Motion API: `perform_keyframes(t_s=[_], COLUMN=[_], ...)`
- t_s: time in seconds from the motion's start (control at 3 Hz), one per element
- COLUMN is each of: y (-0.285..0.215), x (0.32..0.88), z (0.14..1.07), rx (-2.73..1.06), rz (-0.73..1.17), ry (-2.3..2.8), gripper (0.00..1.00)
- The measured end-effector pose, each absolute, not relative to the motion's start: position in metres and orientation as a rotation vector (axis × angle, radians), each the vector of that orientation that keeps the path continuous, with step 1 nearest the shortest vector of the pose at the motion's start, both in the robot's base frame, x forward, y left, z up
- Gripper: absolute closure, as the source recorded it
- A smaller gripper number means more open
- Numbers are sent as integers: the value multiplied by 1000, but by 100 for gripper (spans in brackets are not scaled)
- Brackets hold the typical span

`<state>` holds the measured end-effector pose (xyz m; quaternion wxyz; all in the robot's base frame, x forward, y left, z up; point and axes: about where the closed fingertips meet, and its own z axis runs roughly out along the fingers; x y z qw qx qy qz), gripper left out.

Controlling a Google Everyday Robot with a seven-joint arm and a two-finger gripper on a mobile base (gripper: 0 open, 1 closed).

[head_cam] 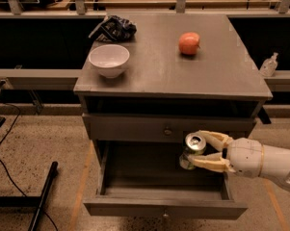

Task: Place green can into middle drawer

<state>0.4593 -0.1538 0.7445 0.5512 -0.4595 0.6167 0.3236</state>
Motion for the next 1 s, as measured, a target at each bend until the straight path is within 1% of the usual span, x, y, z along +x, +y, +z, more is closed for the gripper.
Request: perform_keyframes(t_s=[0.33, 1.0], y=[-154, -184], x=[459, 470], z=[726, 620], rx=[-1128, -1089], rz=[785, 737], ry=[1501, 1575], gripper=[100, 100])
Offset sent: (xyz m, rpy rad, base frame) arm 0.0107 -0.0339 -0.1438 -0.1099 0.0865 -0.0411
